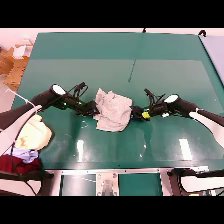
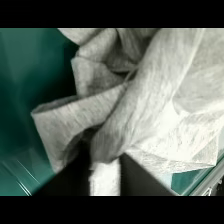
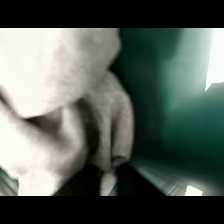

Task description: Fold the shirts.

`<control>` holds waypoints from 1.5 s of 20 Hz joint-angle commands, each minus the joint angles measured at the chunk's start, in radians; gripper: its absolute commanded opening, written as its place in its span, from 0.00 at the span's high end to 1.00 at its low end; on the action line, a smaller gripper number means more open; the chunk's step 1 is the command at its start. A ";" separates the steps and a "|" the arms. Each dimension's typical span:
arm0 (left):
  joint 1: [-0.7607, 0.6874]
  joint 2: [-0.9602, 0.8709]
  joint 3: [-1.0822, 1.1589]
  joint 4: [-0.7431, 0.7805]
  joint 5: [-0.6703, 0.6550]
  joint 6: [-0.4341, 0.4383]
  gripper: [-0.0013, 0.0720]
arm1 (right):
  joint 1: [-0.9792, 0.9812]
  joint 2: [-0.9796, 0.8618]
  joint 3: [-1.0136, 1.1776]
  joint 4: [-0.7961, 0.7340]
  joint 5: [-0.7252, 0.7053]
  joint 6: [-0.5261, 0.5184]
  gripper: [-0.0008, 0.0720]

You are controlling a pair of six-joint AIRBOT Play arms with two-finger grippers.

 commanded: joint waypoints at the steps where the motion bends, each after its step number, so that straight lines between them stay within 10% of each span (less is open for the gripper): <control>1: 0.001 -0.006 0.000 -0.029 0.045 0.029 0.95 | 0.006 -0.019 0.043 0.008 -0.006 -0.013 0.97; 18: 0.008 0.542 0.772 0.223 -0.090 -0.098 0.95 | -0.412 0.531 0.850 -0.019 0.489 0.034 0.97; 22: 0.008 0.652 0.886 0.529 -0.200 -0.230 0.95 | -0.562 0.652 1.118 -0.108 0.487 0.083 0.97; 30: 0.008 0.635 0.653 0.853 -0.306 -0.302 0.95 | -0.595 0.717 0.873 -0.021 0.540 0.077 0.97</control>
